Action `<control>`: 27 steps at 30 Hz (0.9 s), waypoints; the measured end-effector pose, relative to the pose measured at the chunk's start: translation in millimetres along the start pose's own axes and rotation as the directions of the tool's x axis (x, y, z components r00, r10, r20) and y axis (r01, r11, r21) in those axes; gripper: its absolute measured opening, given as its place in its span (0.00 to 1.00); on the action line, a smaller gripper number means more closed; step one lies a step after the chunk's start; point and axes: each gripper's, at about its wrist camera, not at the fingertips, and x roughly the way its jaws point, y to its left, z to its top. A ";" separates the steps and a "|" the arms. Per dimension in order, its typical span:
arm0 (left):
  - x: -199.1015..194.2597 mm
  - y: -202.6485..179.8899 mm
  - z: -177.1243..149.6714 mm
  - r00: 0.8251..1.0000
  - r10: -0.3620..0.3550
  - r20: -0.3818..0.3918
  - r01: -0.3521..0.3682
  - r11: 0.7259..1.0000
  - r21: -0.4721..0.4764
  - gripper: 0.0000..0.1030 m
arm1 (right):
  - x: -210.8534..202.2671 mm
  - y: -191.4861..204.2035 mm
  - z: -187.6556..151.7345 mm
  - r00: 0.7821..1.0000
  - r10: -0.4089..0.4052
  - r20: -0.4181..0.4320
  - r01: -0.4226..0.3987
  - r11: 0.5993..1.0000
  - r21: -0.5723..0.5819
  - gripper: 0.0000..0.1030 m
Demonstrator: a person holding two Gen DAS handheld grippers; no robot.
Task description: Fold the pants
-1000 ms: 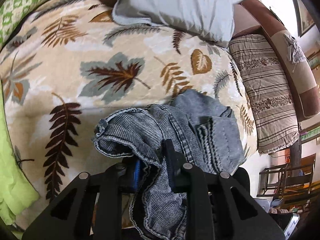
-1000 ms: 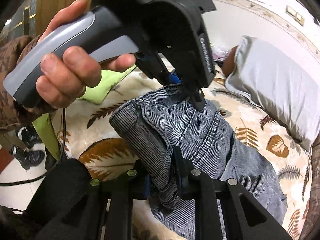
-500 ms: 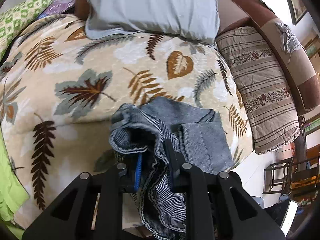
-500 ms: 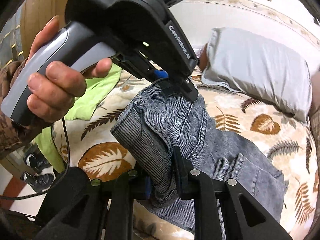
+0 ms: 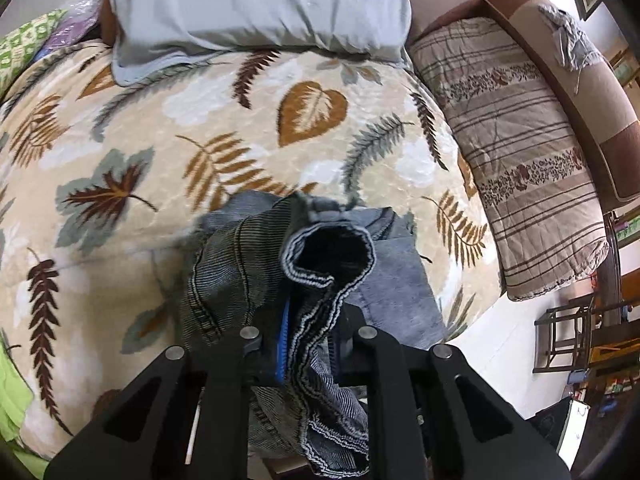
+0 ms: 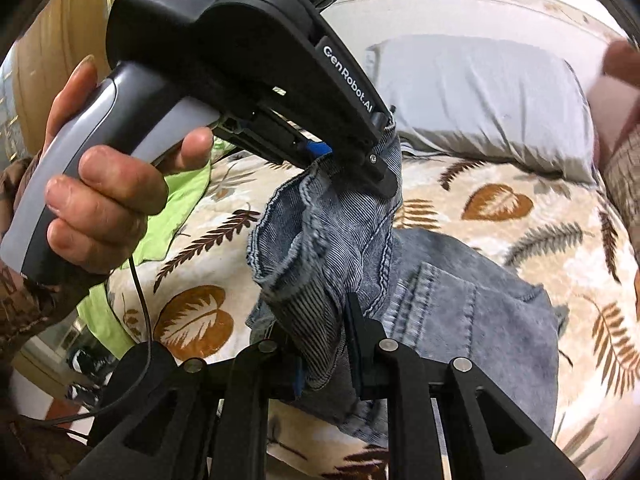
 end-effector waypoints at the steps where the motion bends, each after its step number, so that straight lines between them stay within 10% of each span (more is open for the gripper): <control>1: 4.5 -4.9 0.8 1.000 -0.003 -0.008 0.003 1.000 0.002 0.12 | -2.0 -4.5 -2.3 1.000 0.001 0.000 -0.001 1.000 0.016 0.16; 27: 115.3 -70.9 1.8 0.979 0.088 -0.183 -0.070 0.992 0.101 0.10 | 1.2 -88.1 -54.8 0.993 0.076 -0.088 -0.044 0.945 0.324 0.17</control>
